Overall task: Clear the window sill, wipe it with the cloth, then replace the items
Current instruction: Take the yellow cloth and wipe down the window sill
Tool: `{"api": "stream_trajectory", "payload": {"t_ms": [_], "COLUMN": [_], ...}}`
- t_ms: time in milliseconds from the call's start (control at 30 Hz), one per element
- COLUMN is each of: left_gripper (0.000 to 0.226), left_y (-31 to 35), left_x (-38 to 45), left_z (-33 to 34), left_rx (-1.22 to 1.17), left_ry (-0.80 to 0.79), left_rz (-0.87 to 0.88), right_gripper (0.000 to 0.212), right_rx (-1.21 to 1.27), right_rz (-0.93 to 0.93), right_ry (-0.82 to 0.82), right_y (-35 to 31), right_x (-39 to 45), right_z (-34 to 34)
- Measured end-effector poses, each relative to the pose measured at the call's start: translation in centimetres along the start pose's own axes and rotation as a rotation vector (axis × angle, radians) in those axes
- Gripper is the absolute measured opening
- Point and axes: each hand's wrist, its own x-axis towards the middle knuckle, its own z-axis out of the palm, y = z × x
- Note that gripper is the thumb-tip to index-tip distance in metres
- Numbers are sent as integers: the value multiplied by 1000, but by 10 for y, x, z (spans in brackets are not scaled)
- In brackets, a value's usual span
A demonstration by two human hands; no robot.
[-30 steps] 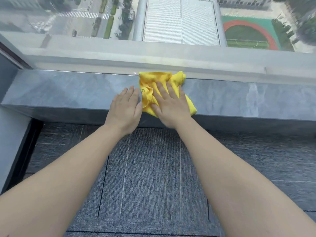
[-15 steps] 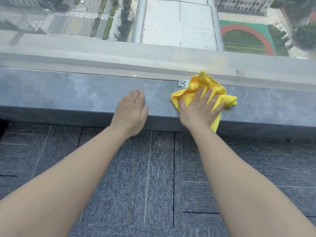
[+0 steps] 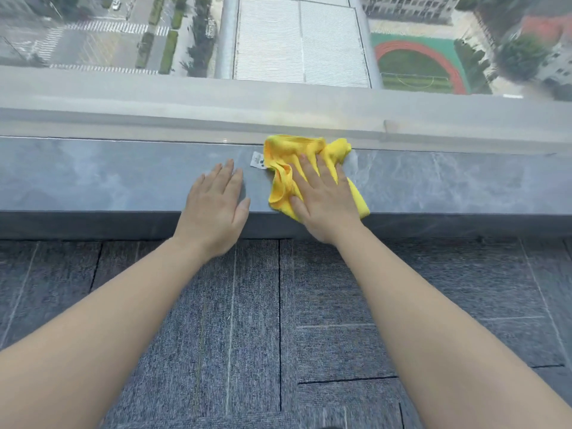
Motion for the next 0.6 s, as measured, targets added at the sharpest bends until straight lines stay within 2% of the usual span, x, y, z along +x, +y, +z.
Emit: {"api": "stream_trajectory", "payload": {"t_ms": [67, 167, 267, 400, 600], "left_gripper": [70, 71, 69, 53, 53], "left_y": [17, 40, 61, 78, 87], "left_x": [8, 14, 21, 32, 33], "left_z": [5, 13, 19, 24, 23], "left_rx": [4, 24, 50, 77, 106], "left_ry": [-5, -42, -79, -90, -147], "left_rz": [43, 86, 119, 139, 72], "right_gripper": [58, 62, 68, 74, 75], "right_rx": [-9, 9, 48, 112, 257], "right_rz": [25, 156, 328, 604, 842], "right_ry": [-6, -8, 10, 15, 14], "right_y": [22, 45, 69, 101, 97], "right_x": [-11, -22, -27, -30, 2], "right_z": [0, 3, 3, 1, -9]}}
